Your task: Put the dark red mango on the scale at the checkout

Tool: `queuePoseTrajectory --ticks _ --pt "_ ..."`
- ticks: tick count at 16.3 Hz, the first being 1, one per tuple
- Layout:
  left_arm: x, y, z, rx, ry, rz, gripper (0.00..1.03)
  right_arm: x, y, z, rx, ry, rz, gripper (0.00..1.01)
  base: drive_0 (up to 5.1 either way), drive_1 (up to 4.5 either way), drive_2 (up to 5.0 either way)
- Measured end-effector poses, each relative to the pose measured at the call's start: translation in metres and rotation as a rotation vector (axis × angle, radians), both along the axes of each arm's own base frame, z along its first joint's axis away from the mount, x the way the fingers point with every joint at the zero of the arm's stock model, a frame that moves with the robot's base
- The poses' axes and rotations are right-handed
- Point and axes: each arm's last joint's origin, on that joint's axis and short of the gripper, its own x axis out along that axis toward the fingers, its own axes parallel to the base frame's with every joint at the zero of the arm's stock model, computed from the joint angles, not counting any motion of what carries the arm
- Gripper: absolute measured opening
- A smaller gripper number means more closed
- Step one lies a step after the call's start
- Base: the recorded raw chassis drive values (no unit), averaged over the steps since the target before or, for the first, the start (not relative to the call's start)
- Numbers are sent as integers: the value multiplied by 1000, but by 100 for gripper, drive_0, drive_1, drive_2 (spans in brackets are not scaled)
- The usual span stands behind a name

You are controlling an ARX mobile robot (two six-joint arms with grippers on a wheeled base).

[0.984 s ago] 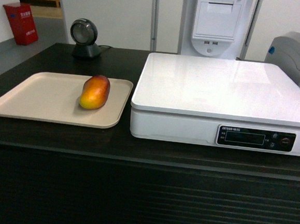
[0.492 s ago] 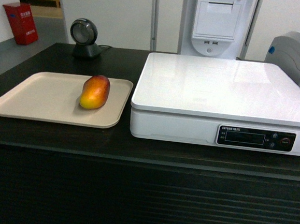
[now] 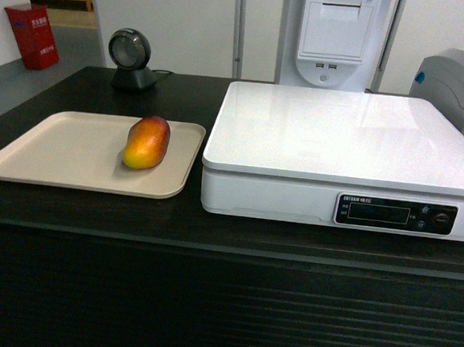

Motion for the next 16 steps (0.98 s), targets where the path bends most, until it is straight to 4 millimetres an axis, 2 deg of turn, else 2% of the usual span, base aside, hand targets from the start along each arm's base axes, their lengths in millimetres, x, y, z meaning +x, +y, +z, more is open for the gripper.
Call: queuePoseTrajectory --ticks 8,10,11,13,16 --pt "0 0 0 0 0 0 98 0 0 0 0 0 0 98 0 0 0" --pt "1 -4 0 -15 247 119 98 0 0 0 -1 0 0 98 0 0 0" --pt "3 -3 1 -19 251 149 98 0 0 0 0 -1 0 98 0 0 0" --pt "9 -1 14 -42 186 172 98 0 0 0 0 -1 0 98 0 0 0" --pt "30 5 26 -35 167 166 98 0 0 0 0 0 0 98 0 0 0"
